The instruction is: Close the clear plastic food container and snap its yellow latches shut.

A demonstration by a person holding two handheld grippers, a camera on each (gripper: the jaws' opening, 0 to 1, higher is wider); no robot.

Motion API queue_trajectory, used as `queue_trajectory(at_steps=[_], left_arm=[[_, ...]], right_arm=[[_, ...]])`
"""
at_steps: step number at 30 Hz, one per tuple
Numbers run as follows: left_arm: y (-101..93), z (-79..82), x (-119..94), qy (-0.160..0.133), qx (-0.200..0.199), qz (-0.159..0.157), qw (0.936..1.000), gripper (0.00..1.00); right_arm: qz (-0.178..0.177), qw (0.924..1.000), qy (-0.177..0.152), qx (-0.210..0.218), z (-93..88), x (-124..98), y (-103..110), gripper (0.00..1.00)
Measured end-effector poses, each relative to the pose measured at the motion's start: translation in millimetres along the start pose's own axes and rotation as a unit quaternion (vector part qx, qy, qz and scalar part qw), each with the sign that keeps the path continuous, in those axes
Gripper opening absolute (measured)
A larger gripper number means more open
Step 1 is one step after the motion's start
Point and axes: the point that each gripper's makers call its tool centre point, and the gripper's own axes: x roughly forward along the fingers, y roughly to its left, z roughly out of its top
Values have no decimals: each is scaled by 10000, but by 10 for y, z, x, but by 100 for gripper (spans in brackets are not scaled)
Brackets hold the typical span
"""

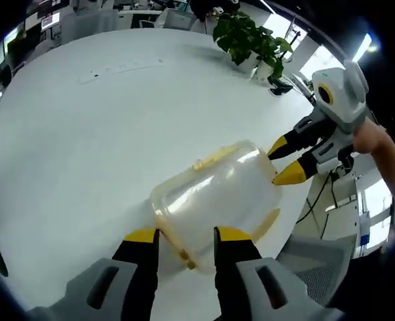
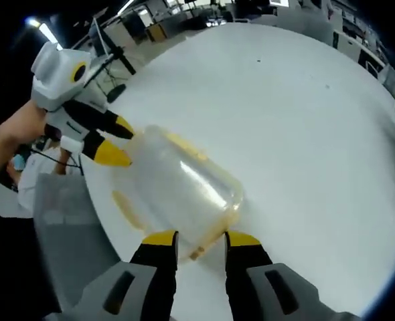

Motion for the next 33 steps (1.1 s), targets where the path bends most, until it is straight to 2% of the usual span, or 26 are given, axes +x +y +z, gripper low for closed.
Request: queue_trajectory(at_steps=[1,2,4,9,11,14,16,20,21,23,24,25,28,33], left_arm=[[-1,9,-9,-42,155,68,9998,32],[-19,-19,-17,41,352,62,9994,32],[-32,-8,-29,32,653,168,9977,33],[-45,-4,-44,79,901,243,9956,34],[-47,-8,-59,118,1104,256,9935,34],[-45,4,-79,150,1667,230,9856,34],[4,29,-115,168,1908,365,9808,33],[-105,145,-139,-10,2423,145,9701,34],[-160,184,-131,-99,2640,39,9645,34],[-192,205,-122,-114,2704,14,9627,34],[-237,227,-109,-181,2819,-92,9592,34],[-248,229,-103,-201,2811,-94,9594,34],[-289,224,-54,-187,2942,-133,9555,33],[-316,206,-12,-111,3115,-143,9501,33]], right_arm=[[-47,9995,-58,-314,17,-1,-18,27],[-71,9988,-89,-470,27,-6,-18,28],[-106,9967,-109,-794,32,-14,-16,30],[-73,9954,-139,-944,11,-40,2,29],[-83,9930,-157,-1170,23,-44,-22,28],[-67,9917,-127,-1280,10,-65,-7,27],[-59,9907,-150,-1353,22,-76,-3,29],[-84,9877,-238,-1540,90,-117,-18,30],[-82,9866,-307,-1601,125,-130,-13,31],[-64,9842,-382,-1728,165,-145,-2,32],[-54,9836,-383,-1762,168,-144,3,32],[-43,9827,-386,-1809,169,-142,9,32],[8,9793,-313,-2001,141,-123,33,33],[7,9776,-248,-2090,117,-100,29,33]])
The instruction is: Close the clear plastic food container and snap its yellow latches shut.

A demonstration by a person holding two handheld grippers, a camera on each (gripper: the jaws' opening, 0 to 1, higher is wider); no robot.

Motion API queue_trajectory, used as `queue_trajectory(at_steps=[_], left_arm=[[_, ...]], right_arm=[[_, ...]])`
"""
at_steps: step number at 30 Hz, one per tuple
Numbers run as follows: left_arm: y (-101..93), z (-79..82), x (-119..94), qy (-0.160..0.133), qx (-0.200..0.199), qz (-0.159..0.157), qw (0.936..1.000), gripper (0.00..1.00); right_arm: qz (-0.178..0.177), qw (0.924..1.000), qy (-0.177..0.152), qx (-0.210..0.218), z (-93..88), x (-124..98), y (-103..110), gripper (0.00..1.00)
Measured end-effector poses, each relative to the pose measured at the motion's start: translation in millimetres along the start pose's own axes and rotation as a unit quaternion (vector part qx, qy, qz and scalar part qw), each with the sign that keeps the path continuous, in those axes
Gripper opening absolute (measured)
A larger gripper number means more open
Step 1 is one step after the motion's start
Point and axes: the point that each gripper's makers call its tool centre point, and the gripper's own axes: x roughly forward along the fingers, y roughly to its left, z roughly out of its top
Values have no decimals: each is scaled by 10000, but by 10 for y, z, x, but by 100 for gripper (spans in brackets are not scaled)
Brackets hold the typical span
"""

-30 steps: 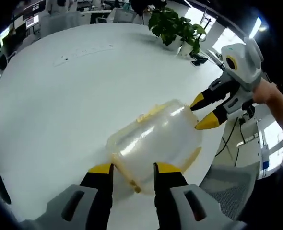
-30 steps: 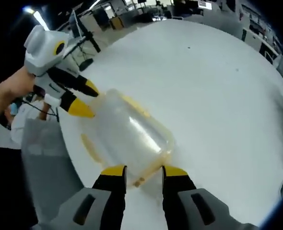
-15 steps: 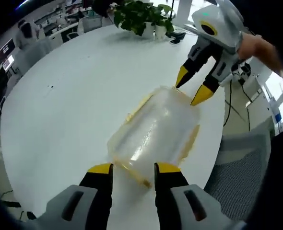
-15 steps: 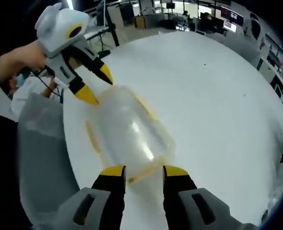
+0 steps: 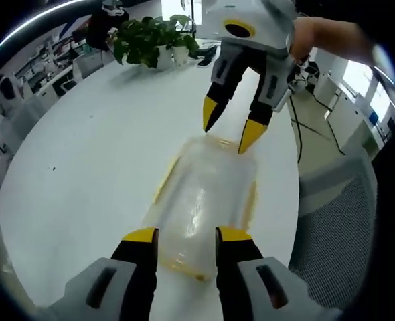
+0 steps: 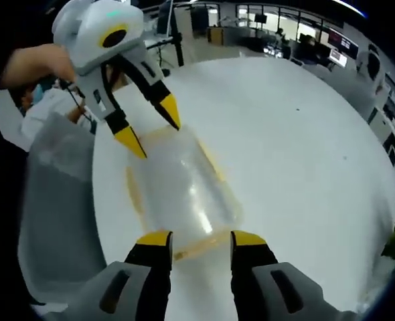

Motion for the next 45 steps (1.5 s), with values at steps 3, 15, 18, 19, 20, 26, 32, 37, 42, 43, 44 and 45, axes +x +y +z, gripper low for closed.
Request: queue_trajectory(at_steps=[3,15,18,19,20,26,32,37,42,43,44,45], left_arm=[[-22,12,0,-20,85,-80,9999,32],[-55,17,24,-63,362,-292,9989,31],[-79,48,34,-123,366,-342,9987,31],[-89,51,36,-118,388,-344,9986,31],[-93,56,40,-122,398,-349,9985,31],[-113,75,58,-138,458,-353,9982,31],[-121,133,73,-196,431,-366,9982,31],[-146,171,106,-200,462,-400,9979,31],[-179,201,118,-237,463,-462,9976,31],[-189,214,118,-264,477,-479,9974,31],[-194,220,120,-275,482,-489,9973,31],[-197,220,125,-270,478,-491,9973,30]], right_arm=[[27,9997,-26,-228,28,7,36,32],[101,9988,-41,-474,128,58,94,32],[121,9986,-30,-505,141,77,111,33],[133,9985,-36,-533,148,81,118,32],[139,9984,-38,-550,153,89,120,32],[164,9983,-54,-558,212,121,134,32],[192,9979,-60,-608,268,154,155,32],[229,9978,-132,-605,343,180,173,32],[258,9976,-180,-624,396,209,173,32],[266,9975,-189,-631,403,212,176,32],[275,9973,-199,-650,411,216,181,32],[283,9972,-204,-662,420,223,183,31]])
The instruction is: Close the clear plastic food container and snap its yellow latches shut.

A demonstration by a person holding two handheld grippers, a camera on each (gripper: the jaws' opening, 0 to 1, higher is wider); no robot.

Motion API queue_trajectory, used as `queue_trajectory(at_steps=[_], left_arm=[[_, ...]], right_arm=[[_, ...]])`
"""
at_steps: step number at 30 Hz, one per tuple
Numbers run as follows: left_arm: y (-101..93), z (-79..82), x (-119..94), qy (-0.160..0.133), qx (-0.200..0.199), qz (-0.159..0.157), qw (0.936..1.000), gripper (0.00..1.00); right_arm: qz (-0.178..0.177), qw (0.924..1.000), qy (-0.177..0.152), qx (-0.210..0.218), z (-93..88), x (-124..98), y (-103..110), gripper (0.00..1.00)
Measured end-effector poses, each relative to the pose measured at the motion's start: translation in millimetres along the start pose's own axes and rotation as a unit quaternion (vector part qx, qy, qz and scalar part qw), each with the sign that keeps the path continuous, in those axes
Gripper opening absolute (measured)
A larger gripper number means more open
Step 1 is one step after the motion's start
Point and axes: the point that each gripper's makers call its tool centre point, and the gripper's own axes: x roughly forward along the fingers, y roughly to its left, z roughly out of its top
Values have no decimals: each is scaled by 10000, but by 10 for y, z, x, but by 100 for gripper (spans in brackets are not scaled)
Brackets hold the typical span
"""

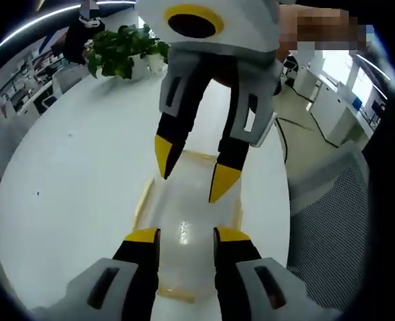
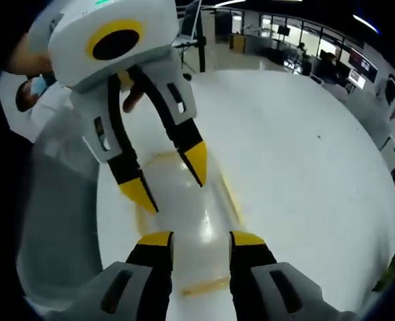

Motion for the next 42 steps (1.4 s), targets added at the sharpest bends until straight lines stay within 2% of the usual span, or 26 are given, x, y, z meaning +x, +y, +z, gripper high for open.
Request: queue_trajectory(at_steps=[17,27,30,32,36,38,39,42], left_arm=[[-58,-14,43,2,56,-45,10000,29],[-140,-38,62,68,171,-117,9998,29],[-147,-38,61,72,185,-103,9997,30],[-100,-35,56,76,236,77,9997,34],[-174,-43,64,75,228,24,9997,36],[-216,-62,74,117,305,29,9995,37],[-227,-34,68,40,315,26,9995,36],[-230,-33,71,45,322,112,9994,37]], right_arm=[[77,9999,-43,-84,112,103,0,31],[-11,10000,-43,-60,120,126,-88,30],[-14,10000,-52,-32,121,135,-119,30],[24,10000,-29,3,119,148,-131,30],[74,9999,-30,126,137,161,-154,29],[160,9993,-110,316,183,166,-146,31],[147,9993,-102,341,191,164,-165,31],[135,9995,-58,271,186,163,-179,31]])
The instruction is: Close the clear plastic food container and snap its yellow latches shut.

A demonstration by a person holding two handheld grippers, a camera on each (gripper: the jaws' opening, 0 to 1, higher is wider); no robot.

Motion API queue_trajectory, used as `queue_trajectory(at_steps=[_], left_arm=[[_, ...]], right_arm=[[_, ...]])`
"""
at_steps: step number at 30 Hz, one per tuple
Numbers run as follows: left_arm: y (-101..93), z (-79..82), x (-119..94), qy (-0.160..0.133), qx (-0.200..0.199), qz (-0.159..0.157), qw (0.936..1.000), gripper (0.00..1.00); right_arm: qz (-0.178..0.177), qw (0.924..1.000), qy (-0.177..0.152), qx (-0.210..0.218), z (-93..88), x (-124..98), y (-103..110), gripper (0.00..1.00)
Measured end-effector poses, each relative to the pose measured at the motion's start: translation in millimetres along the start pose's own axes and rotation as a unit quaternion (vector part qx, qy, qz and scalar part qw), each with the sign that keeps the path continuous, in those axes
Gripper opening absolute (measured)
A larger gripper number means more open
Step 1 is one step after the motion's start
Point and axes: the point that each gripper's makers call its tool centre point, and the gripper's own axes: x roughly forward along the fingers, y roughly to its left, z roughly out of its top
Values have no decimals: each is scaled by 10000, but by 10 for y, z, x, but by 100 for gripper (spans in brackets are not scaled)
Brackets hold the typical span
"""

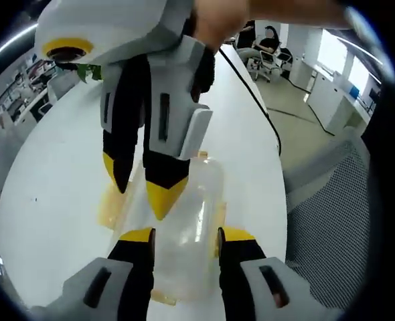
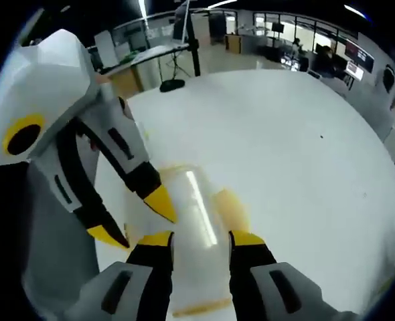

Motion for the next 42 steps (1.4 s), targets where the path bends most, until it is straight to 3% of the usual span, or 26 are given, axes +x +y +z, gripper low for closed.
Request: queue_trajectory(at_steps=[13,17,21,32,42], left_arm=[[-46,27,-11,3,187,166,9997,36],[-68,41,-23,29,454,326,9984,37],[-96,19,-5,92,487,337,9982,44],[-109,-54,63,239,524,315,9978,44],[-73,-31,110,189,607,470,9969,45]], right_arm=[[256,9995,189,20,-43,98,-7,39],[383,9990,220,87,-25,127,-18,39],[496,9985,222,119,-13,137,-24,39],[857,9953,362,269,-44,172,-7,42],[1163,9913,540,293,-65,217,15,44]])
